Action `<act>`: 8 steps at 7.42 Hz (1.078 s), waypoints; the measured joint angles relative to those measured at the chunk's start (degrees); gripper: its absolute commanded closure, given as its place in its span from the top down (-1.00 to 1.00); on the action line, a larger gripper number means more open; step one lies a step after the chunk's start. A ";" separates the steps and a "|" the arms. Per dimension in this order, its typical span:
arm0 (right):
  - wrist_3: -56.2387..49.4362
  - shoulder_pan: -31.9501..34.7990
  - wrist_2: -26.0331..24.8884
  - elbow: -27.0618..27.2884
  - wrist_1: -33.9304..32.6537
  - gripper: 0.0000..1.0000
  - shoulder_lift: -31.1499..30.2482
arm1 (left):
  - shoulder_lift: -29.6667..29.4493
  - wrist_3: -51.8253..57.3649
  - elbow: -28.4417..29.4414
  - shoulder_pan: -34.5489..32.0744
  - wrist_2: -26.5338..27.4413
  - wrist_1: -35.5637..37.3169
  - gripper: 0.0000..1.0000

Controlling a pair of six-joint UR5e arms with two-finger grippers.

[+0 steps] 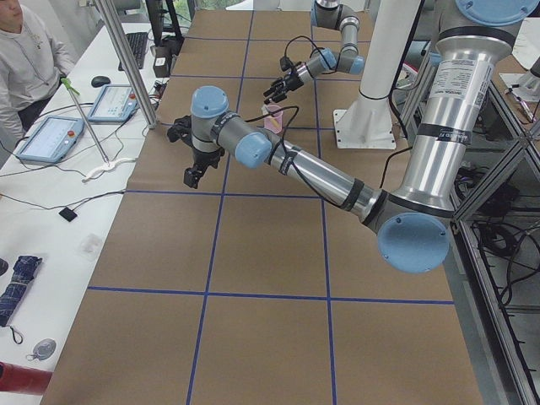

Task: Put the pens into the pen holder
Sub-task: 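Release the purple marker into the cup while the left gripper nears the orange marker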

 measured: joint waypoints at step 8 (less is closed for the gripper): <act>-2.22 24.58 44.75 2.88 -10.50 0.99 -0.79 | -0.10 -14.91 -0.70 10.49 1.18 -3.46 1.00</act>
